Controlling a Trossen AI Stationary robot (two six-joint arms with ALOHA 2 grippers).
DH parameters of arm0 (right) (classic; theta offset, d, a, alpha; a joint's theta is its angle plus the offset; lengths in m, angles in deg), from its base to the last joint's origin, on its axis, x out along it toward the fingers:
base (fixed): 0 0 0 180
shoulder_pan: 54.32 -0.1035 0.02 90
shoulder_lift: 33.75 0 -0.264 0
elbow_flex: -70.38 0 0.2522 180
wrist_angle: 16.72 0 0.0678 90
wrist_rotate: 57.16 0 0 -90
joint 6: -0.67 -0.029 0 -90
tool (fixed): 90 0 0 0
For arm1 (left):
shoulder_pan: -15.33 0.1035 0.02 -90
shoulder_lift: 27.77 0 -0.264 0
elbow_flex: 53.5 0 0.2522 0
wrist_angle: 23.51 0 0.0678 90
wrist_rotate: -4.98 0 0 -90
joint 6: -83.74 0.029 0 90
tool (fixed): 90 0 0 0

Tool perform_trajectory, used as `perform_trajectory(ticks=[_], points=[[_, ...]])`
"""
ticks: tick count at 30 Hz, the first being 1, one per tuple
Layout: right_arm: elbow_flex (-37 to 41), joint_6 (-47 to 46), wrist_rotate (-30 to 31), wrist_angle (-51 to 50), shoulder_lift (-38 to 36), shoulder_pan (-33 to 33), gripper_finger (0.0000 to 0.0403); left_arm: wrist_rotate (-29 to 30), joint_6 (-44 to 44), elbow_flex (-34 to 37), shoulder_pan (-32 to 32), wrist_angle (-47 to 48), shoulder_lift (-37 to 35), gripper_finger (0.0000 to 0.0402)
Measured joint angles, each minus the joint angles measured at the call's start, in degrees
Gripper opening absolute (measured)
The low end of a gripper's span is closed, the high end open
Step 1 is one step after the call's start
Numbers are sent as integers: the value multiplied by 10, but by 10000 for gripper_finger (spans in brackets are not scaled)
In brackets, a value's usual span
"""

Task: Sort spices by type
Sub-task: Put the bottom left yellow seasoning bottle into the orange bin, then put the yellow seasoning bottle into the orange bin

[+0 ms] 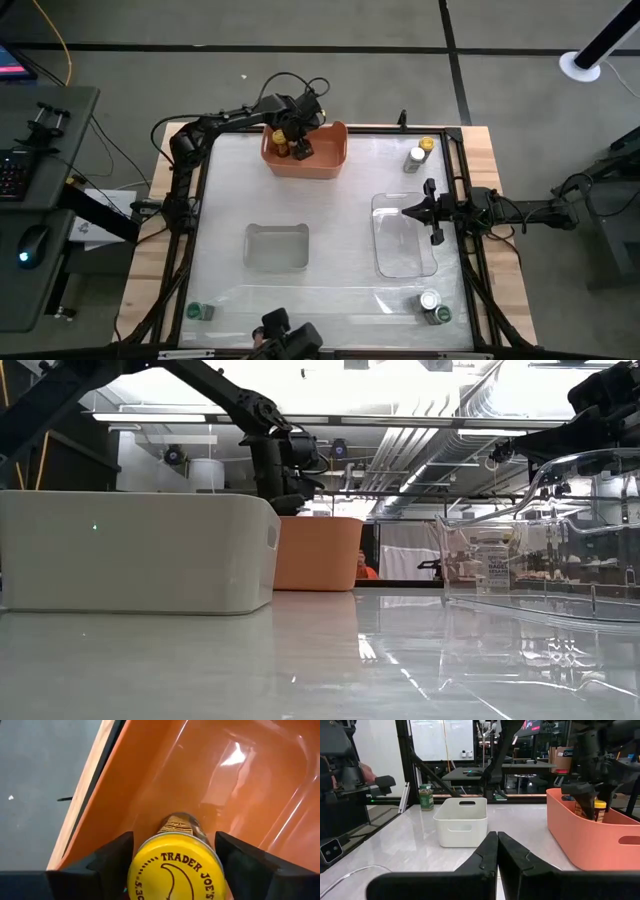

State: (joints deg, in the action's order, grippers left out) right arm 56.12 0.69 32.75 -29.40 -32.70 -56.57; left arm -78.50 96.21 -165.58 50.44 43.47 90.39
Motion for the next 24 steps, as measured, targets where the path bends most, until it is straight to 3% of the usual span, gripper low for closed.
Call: perform_trajectory(ticks=[7,15,17,20,24], points=[[0,0,0,0,0,0,0,-3,-14,-12,1,-4,-18,267],[0,0,0,0,0,0,0,-7,-19,-127,2,29,-19,268],[0,0,0,0,0,0,0,-40,-26,-155,1,45,-19,267],[0,0,0,0,0,0,0,-153,-34,-157,2,52,-34,249],[0,0,0,0,0,0,0,-262,-34,-108,-7,26,-64,180]])
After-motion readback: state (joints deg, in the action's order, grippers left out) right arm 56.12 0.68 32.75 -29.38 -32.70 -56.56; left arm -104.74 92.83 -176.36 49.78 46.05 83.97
